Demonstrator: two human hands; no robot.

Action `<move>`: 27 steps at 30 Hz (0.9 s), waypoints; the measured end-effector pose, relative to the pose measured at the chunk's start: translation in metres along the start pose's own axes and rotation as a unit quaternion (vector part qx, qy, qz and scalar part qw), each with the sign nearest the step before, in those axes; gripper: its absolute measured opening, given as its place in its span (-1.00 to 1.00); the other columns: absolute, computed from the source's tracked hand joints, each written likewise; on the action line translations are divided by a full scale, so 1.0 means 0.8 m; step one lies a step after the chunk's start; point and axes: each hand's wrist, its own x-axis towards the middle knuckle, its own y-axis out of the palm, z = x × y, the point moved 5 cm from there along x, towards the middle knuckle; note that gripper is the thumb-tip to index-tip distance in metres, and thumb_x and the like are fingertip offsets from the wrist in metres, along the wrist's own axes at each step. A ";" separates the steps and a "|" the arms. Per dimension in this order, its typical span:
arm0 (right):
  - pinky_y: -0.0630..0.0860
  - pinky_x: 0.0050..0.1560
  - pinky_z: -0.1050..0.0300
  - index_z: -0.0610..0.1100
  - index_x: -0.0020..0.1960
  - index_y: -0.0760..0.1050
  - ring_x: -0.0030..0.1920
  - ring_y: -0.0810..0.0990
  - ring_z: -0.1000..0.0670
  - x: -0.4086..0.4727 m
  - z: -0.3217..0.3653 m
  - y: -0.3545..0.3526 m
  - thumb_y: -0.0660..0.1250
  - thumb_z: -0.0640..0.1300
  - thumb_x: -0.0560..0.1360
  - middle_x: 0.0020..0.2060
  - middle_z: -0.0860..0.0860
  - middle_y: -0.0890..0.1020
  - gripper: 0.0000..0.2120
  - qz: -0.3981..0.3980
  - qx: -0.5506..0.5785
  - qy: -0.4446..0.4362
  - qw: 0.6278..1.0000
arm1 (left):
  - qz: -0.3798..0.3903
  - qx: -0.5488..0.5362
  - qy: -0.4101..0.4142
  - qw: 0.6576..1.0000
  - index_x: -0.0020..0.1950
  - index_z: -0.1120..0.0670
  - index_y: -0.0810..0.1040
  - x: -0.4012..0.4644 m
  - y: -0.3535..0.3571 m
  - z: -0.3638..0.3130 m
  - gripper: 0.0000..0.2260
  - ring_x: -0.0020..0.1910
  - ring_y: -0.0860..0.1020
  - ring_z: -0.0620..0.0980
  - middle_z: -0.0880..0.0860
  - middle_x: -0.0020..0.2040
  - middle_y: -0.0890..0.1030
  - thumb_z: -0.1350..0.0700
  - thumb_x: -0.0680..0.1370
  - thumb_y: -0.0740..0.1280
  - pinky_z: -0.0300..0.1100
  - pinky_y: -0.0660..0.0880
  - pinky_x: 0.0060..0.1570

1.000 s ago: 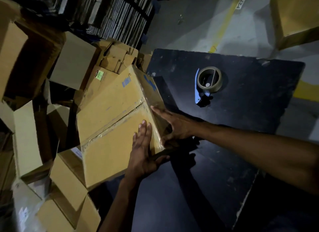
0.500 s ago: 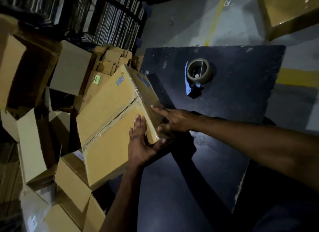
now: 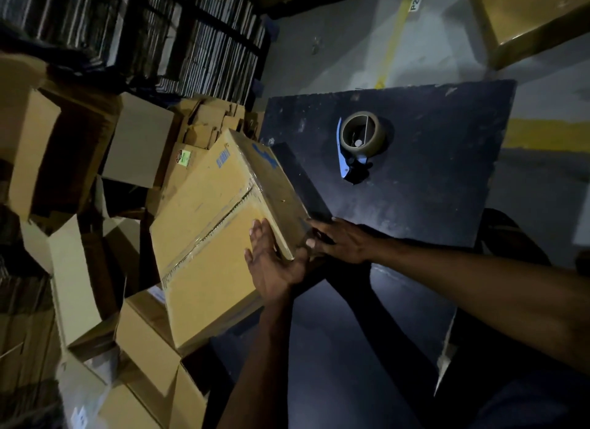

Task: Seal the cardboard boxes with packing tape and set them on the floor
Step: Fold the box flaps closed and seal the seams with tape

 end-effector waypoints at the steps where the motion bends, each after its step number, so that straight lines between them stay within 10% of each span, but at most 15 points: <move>1: -0.03 0.57 0.05 0.11 0.67 -0.04 0.60 0.17 -0.08 -0.004 0.001 0.004 0.04 0.33 0.65 0.57 -0.04 0.32 -0.33 0.000 0.002 0.000 1.000 | 0.001 -0.003 -0.007 1.000 0.68 0.04 0.17 0.001 0.001 0.000 0.01 0.67 0.03 -0.02 0.00 0.69 0.11 -0.38 0.31 0.25 0.12 -0.08 0.61; 7: -0.27 0.60 0.05 0.03 0.67 -0.08 0.62 0.00 0.13 -0.002 0.000 0.031 0.14 0.25 0.65 0.64 0.08 0.10 -0.28 -0.035 -0.023 -0.009 0.999 | 0.036 -0.089 -0.014 0.995 0.66 -0.06 0.22 0.003 -0.006 0.011 -0.32 0.64 0.00 -0.21 -0.16 0.66 0.09 -0.22 0.56 0.20 0.08 -0.16 0.65; 13: 0.02 0.57 -0.18 0.29 0.61 0.02 0.64 -0.06 -0.15 0.002 -0.014 0.024 0.16 0.45 0.54 0.62 0.09 0.19 -0.28 -0.010 0.125 0.076 0.989 | 0.039 -0.213 -0.031 0.976 0.59 0.01 0.36 0.003 -0.014 0.028 -0.48 0.62 0.11 -0.24 -0.12 0.62 0.23 0.00 0.61 0.22 0.06 -0.06 0.66; 18: -0.09 0.59 -0.22 0.24 0.63 -0.01 0.62 0.12 -0.04 0.021 0.002 0.025 0.08 0.68 0.33 0.59 0.11 0.27 0.00 -0.047 0.120 0.061 0.990 | 0.034 -0.023 0.049 0.998 0.70 0.01 0.11 -0.010 0.001 0.019 -0.31 0.67 -0.08 -0.16 -0.08 0.69 0.03 -0.29 0.64 0.09 -0.08 -0.16 0.63; 27: -0.07 0.53 0.09 0.10 0.66 -0.04 0.57 -0.01 0.13 -0.022 0.021 0.014 0.03 0.18 0.72 0.56 0.22 0.12 -0.43 -0.017 0.026 0.018 0.999 | -0.045 0.107 0.048 0.992 0.70 0.12 0.06 -0.027 0.016 0.001 -0.33 0.69 -0.04 0.03 0.04 0.71 0.01 -0.20 0.67 -0.10 0.17 -0.01 0.61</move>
